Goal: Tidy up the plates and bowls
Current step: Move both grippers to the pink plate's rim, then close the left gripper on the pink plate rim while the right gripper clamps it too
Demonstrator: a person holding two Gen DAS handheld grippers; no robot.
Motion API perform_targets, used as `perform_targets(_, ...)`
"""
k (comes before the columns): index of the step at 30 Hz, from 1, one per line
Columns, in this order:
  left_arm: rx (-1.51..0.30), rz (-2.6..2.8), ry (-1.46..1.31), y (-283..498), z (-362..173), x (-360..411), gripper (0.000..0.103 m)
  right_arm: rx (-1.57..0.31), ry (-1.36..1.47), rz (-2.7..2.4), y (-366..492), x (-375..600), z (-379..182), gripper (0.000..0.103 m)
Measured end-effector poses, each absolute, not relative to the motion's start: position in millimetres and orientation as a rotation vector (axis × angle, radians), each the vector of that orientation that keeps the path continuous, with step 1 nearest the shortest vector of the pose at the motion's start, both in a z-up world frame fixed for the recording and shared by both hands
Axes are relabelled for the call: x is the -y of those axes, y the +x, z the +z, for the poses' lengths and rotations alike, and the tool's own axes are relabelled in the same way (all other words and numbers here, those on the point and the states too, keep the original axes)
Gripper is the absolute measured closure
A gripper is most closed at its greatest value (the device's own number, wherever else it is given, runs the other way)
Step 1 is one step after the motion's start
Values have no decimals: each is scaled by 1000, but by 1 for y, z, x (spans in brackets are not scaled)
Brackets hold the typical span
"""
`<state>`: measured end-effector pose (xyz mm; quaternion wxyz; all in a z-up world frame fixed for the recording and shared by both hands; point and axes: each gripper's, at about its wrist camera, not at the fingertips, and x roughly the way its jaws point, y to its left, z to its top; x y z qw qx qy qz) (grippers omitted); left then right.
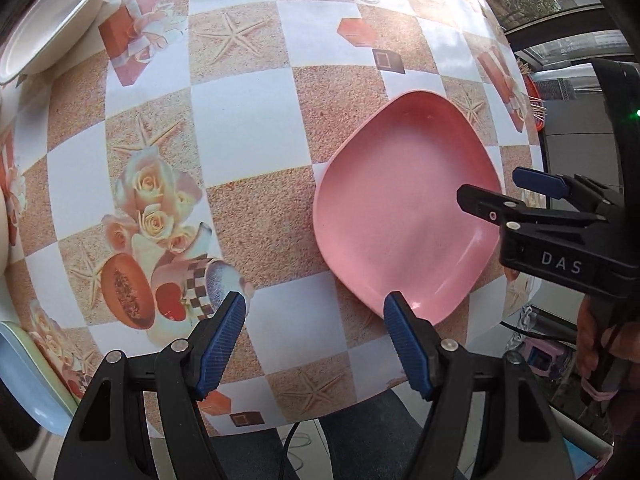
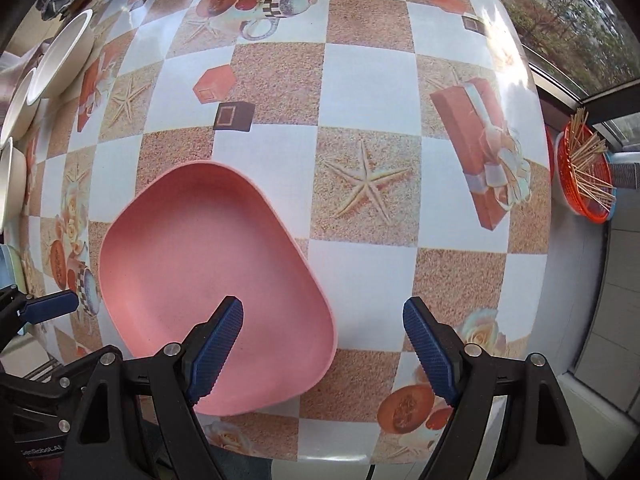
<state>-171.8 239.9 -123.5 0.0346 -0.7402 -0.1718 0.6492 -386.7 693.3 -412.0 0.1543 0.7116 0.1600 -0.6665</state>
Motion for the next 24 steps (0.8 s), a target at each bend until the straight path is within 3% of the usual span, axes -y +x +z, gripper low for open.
perform_targets(4,534,2003,-2312,-175,-130,-239,28,-414,2009,-1876,-405,-719,-402,20)
perform_targets(7,545,2008,-2335,-174,-134,-235,28,-425,2012,-1844,-412,-735,-396,35)
perform_targets(9,535,2012,-2342,-173,-135,-233,28,-453,2003,-1855,-419,-748,-388,37)
perform_targets(14,460,2042,-2346,-173,-133,-232,28,-378,2050,-1853,-426,-759,-378,67)
perform_targets(16,434,2055,-2350,-172,-131,-229,28,-287,2093,-1850,-425,-781,-367,73)
perform_targets(19,395,2082,-2353,-173,-129,-225,28,-165,2139,-1836,-422,-804,-355,73)
perform_targets(24,387,2083,-2379,-176,-127,-216,28,-151,2128,-1851,-431,-845,-331,73)
